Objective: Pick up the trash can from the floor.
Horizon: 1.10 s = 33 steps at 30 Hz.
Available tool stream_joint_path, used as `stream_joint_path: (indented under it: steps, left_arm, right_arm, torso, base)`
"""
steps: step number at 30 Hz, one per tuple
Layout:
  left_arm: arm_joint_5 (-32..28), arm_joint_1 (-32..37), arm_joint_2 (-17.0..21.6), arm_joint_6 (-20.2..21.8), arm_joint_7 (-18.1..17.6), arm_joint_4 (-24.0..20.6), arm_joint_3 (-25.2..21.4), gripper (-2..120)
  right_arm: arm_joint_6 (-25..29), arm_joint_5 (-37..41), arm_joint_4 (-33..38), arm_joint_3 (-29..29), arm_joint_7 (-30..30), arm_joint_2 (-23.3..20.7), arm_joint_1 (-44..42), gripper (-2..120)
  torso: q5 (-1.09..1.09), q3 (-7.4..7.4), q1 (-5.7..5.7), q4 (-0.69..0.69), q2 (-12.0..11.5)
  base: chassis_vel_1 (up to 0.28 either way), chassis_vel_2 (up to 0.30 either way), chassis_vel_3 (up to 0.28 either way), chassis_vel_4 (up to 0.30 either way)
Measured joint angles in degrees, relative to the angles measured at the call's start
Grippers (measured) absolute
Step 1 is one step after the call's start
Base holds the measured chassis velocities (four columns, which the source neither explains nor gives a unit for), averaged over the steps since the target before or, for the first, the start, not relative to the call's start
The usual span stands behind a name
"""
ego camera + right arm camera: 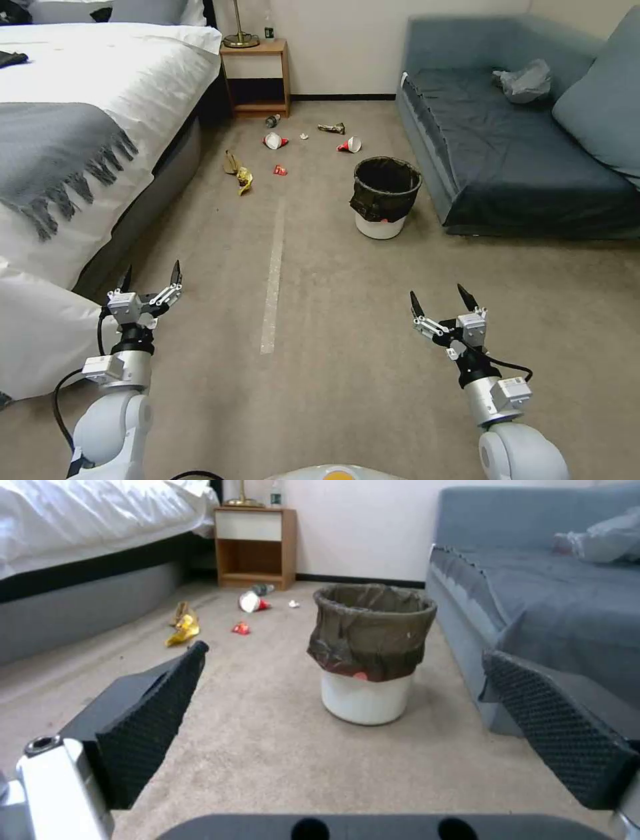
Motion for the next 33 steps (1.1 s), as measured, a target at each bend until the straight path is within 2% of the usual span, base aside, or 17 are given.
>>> stream_joint_path:
  steps: [11,20,33]
  left_arm:
    - [1.5,-0.4,-0.3,-0.4,1.5,0.8,-0.9,95]
    - [1.5,-0.7,-0.4,-0.6,1.5,1.4,-0.7,94]
    - [0.7,-0.9,-0.6,-1.2,0.5,1.8,-0.4,94]
  right_arm:
    - [0.2,-0.1,0.2,-0.1,-0.2,0.0,-0.3,100]
    - [0.4,0.0,-0.1,-0.1,-0.2,0.0,-0.3,100]
    - [0.4,0.1,-0.4,0.0,-0.4,0.0,-0.1,100]
  torso:
    - [0.00,0.00,0.00,0.00,0.0]
    - [0.01,0.00,-0.01,0.00,0.0]
    - [0.00,0.00,-0.01,-0.01,0.0]
  base:
    - [0.000,0.000,0.000,0.000]
    - [-0.006,-0.004,-0.003,-0.007]
    - [-0.086,-0.091,-0.078,-0.083]
